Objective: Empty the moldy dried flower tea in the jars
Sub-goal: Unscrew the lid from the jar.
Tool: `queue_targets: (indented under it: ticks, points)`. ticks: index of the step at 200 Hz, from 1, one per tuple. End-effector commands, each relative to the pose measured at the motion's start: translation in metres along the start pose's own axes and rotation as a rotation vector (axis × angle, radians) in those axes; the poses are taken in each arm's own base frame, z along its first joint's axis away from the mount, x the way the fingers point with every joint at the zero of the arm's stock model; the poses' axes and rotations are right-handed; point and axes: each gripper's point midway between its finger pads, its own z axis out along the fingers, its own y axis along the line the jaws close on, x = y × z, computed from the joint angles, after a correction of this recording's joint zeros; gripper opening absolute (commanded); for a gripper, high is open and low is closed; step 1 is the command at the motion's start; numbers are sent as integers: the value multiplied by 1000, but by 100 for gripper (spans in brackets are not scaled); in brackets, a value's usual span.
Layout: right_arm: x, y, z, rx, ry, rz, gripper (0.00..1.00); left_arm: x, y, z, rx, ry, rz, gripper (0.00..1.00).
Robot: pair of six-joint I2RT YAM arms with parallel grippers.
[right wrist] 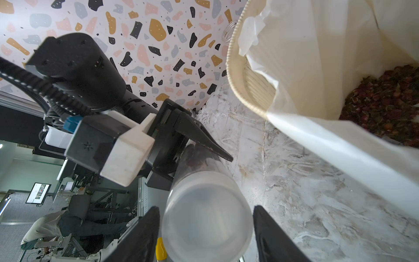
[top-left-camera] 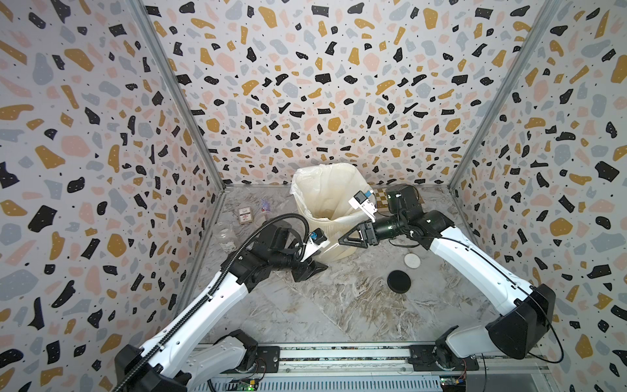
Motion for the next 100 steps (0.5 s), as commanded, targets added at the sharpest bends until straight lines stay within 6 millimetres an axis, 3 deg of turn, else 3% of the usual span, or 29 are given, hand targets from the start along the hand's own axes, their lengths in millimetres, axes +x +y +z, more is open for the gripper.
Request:
queue_targets:
  ticks: [1, 47, 100]
  points:
    - [-3, 9, -4, 2, -1, -48, 58, -6, -2, -3, 0, -32, 25, 42]
    - [-1, 17, -6, -35, -31, -225, 48, -10, -11, -5, 48, -49, 27, 42]
    - [23, 42, -18, -146, -80, -820, 43, -20, -39, -14, 201, -83, 25, 43]
